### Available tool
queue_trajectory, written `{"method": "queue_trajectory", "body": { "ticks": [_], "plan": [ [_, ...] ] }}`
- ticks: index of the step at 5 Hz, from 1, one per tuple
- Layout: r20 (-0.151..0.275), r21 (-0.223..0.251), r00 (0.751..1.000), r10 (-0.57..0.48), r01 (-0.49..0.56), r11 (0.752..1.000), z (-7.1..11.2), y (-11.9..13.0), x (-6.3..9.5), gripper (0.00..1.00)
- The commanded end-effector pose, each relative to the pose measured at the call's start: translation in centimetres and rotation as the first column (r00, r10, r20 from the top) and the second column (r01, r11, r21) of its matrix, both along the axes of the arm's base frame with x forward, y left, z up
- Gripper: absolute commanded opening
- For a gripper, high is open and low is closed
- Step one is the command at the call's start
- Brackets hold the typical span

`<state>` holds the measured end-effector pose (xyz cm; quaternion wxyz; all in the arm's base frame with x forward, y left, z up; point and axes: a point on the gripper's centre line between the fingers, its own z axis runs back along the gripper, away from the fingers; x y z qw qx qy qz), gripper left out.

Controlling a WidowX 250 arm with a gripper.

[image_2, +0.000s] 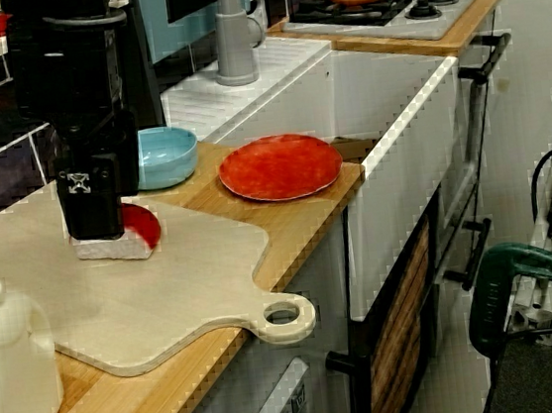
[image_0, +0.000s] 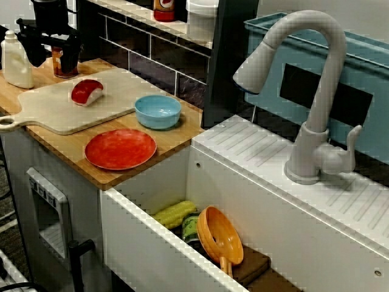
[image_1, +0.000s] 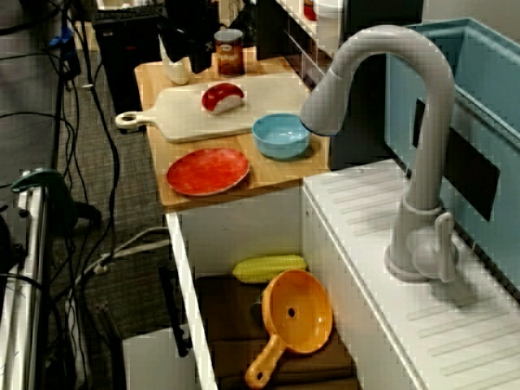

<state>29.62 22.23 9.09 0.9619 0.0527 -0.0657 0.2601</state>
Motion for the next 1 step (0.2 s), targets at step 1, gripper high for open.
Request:
{"method": "queue_trajectory", "body": {
  "ticks": [1],
  "plan": [
    [0.063, 0.059, 0.996, 0.059, -0.062, 0.996, 1.04, 2.90, 1.14, 1.00]
  ]
}}
